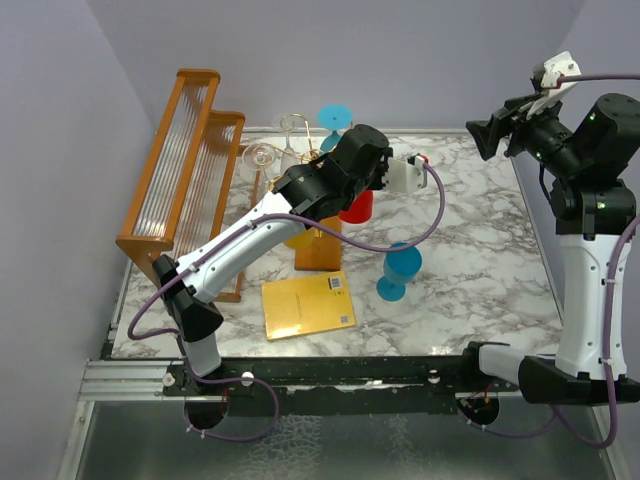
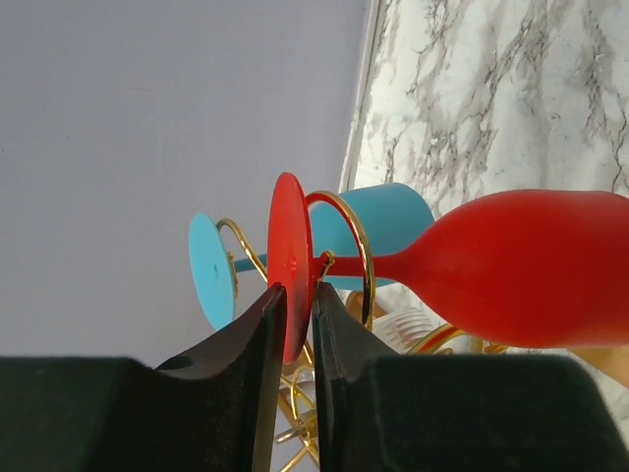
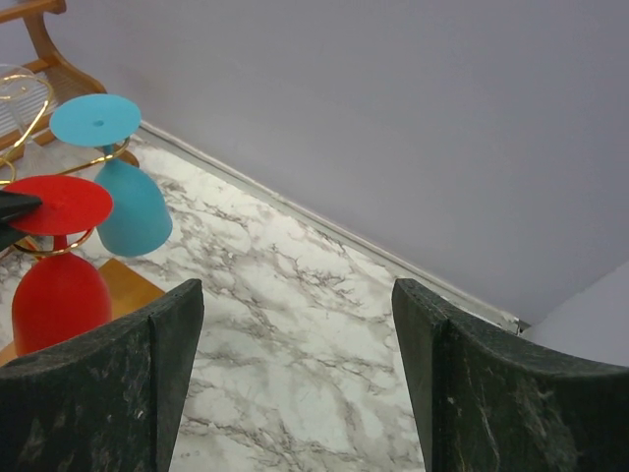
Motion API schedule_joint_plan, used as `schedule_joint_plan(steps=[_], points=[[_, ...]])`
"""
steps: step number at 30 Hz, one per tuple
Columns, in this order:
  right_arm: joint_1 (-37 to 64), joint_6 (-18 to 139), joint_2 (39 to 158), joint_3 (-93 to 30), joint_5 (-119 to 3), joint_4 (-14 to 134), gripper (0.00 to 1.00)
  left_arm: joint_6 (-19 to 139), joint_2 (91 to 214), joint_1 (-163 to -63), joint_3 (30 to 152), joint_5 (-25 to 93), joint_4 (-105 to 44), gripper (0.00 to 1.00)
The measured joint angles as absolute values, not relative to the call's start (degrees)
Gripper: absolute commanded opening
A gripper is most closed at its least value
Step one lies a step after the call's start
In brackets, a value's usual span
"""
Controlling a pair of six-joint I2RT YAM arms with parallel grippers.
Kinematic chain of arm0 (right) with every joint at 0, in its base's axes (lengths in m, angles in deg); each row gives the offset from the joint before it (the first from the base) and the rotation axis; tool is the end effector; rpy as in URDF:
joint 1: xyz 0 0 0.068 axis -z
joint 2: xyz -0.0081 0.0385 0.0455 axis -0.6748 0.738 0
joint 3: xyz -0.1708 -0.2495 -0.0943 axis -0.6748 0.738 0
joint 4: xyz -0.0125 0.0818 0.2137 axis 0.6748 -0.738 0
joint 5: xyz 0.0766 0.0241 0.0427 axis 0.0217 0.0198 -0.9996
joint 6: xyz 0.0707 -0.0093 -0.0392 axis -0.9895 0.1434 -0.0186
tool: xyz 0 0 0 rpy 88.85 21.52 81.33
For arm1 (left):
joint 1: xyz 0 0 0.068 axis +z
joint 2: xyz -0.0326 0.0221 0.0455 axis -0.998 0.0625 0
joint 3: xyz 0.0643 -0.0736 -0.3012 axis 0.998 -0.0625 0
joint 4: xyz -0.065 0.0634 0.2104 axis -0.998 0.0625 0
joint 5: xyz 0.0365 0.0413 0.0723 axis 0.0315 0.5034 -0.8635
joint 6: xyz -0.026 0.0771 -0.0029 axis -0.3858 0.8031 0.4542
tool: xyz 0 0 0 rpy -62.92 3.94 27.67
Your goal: Place the wine glass upside down on the wine glass rack
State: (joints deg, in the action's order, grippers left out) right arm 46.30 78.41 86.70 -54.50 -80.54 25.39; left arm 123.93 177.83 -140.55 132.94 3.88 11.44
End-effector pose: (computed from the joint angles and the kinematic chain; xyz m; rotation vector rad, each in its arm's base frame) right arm 0.1983 0.0218 0.5463 -0.4943 1.5779 0.2318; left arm 0.2522 -0.3036 0.4631 1.4570 1.3836 0.3698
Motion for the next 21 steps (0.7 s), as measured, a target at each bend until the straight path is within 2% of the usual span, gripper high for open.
schedule_joint_plan(steps=[12,21], points=[[46.3,81.4,86.7,-52.4,-79.7,23.4,0.78,122.8,177.2,-140.5,132.9,4.8,13.9,0.28],[46.3,86.1,87.4,-51.5,-83.3,15.6,0.77,121.2,174.4,-140.5,132.6,5.4,14.2,0.37]])
